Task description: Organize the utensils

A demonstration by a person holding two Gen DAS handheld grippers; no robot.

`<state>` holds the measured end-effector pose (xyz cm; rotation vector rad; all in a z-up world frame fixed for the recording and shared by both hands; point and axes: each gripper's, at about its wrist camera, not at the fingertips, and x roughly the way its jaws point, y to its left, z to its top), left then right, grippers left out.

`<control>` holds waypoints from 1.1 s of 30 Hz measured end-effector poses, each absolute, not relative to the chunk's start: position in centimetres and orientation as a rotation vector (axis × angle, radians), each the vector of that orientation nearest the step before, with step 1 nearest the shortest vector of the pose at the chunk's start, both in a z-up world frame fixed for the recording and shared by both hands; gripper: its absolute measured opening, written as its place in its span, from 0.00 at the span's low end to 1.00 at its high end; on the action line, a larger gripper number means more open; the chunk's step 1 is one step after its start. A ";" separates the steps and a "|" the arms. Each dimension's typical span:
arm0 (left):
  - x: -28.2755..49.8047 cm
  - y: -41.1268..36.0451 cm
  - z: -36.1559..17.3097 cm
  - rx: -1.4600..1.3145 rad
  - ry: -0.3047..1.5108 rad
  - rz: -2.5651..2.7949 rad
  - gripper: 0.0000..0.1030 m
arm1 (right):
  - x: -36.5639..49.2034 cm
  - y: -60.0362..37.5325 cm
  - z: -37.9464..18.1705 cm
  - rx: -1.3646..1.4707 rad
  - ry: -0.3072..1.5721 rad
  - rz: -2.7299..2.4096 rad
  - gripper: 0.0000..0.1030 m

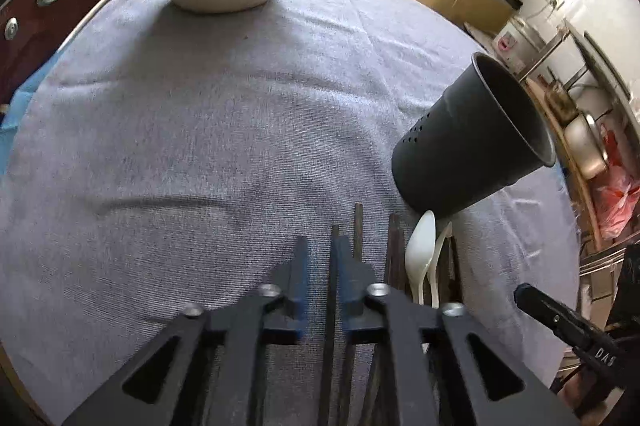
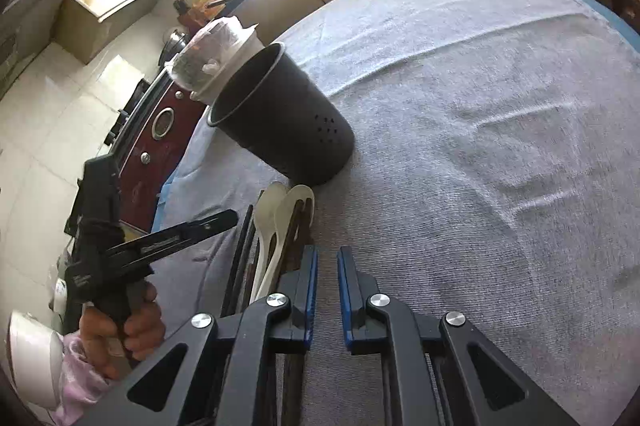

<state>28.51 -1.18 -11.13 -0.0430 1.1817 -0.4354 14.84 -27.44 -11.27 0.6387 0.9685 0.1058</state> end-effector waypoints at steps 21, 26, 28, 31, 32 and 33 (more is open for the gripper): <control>28.2 -0.5 -11.9 0.075 1.186 -0.397 0.14 | 19.8 -22.4 -11.7 0.217 1.146 -0.059 0.10; 27.8 -1.5 -11.3 0.056 1.183 -0.462 0.15 | 19.3 -24.1 -11.6 0.296 1.184 -0.062 0.10; 27.3 -2.4 -11.2 0.129 1.171 -0.457 0.16 | 19.7 -24.2 -11.6 0.302 1.196 -0.058 0.17; 27.4 -2.7 -11.9 0.162 1.194 -0.444 0.22 | 20.1 -23.4 -11.6 0.245 1.196 -0.063 0.17; 27.5 -2.6 -11.9 0.166 1.192 -0.449 0.21 | 20.0 -23.2 -11.6 0.233 1.199 -0.064 0.17; 27.5 -2.5 -11.9 0.167 1.192 -0.453 0.20 | 20.0 -22.9 -11.6 0.223 1.201 -0.063 0.17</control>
